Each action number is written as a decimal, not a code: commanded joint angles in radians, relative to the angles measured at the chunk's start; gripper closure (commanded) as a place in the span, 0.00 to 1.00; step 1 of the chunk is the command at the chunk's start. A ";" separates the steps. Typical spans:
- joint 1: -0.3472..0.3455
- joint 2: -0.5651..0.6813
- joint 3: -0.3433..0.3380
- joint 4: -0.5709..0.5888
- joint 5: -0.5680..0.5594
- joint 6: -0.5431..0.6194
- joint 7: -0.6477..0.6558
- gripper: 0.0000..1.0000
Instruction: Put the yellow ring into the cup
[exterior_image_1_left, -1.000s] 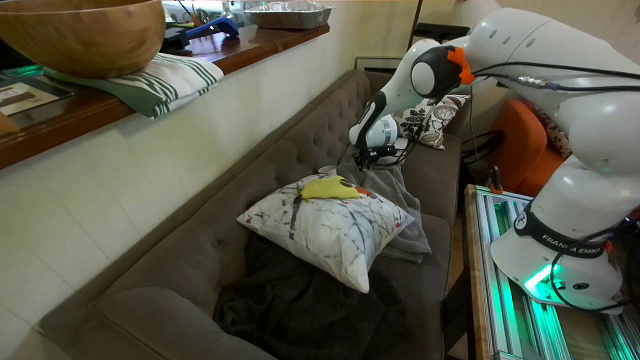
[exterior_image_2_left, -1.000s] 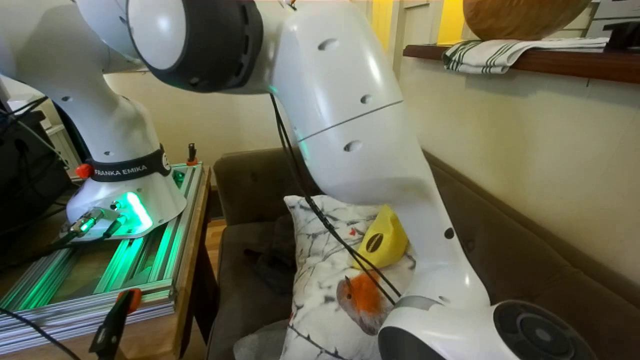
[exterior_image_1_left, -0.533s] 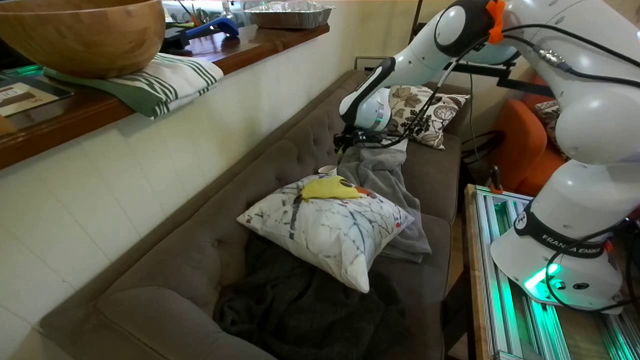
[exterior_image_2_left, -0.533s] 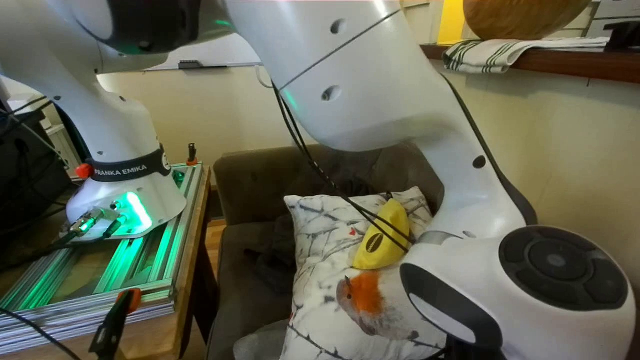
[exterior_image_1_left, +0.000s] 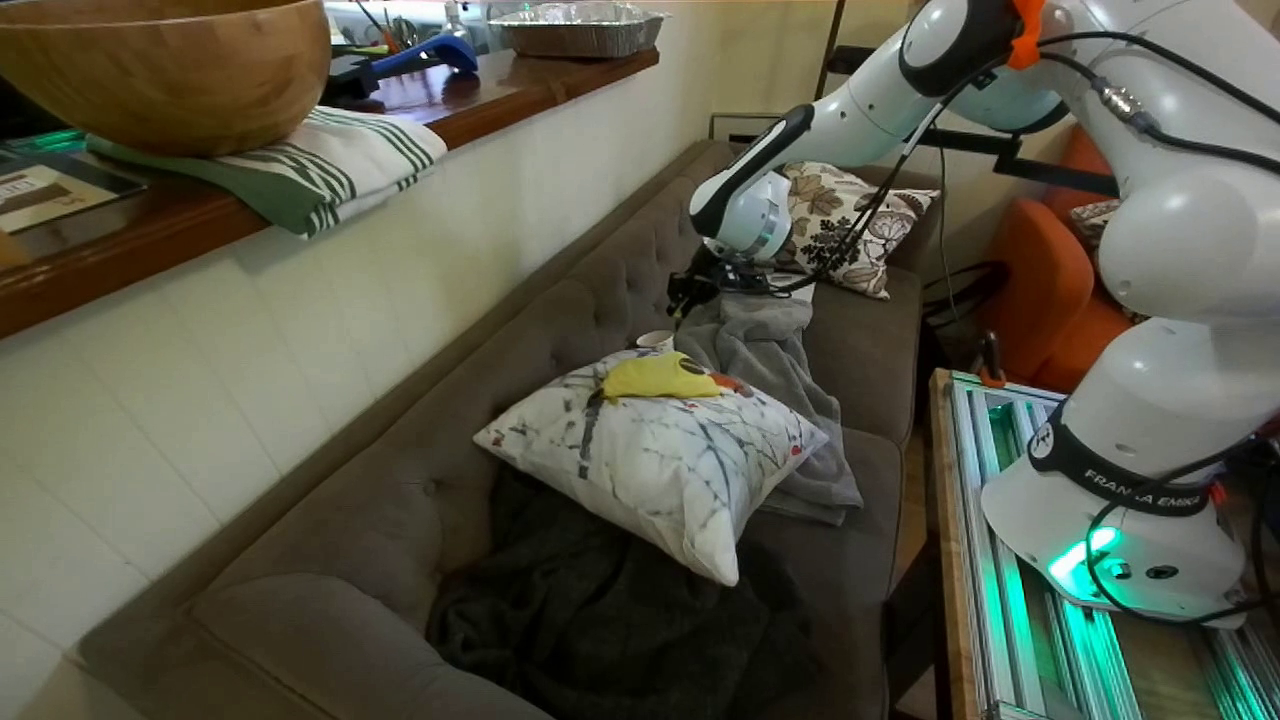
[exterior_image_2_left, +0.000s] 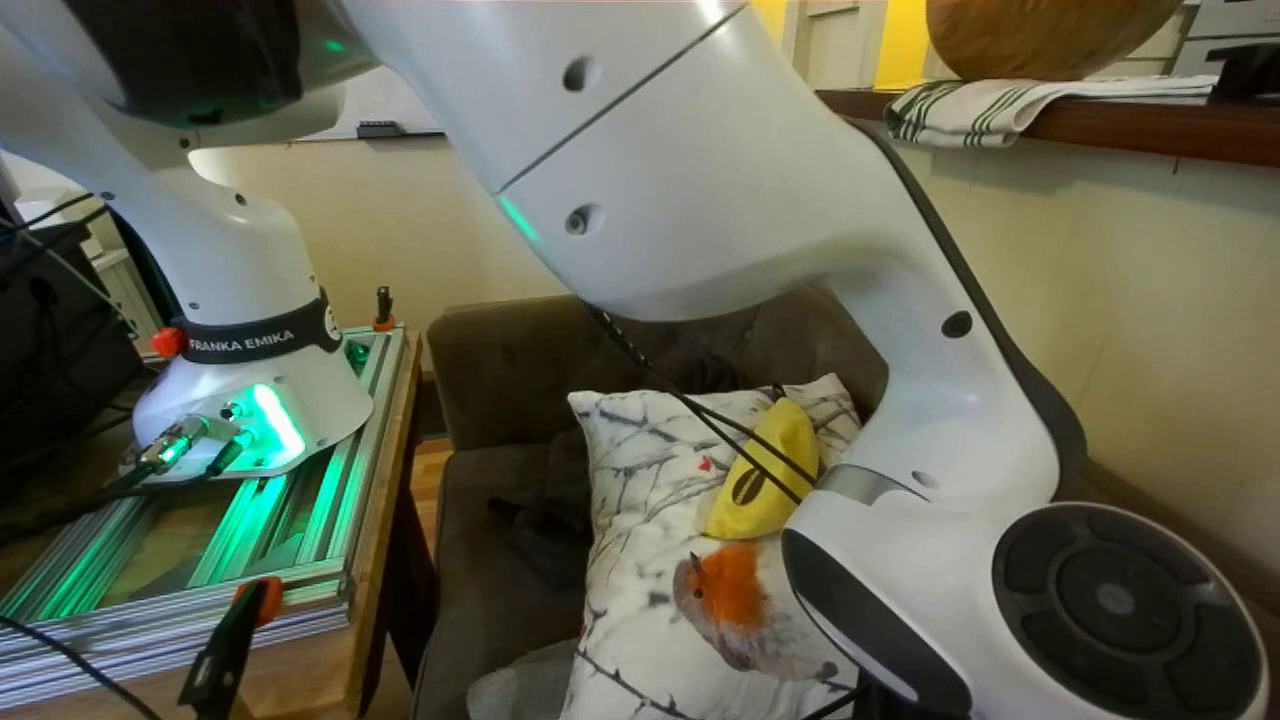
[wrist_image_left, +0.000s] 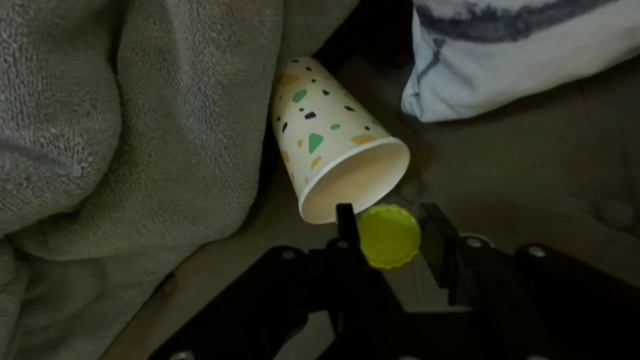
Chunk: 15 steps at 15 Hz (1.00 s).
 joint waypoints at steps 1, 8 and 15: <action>-0.006 0.021 -0.009 0.012 -0.005 -0.051 -0.013 0.90; 0.056 0.073 -0.047 0.095 0.003 -0.009 0.039 0.90; 0.141 0.174 -0.056 0.239 -0.003 0.062 0.088 0.90</action>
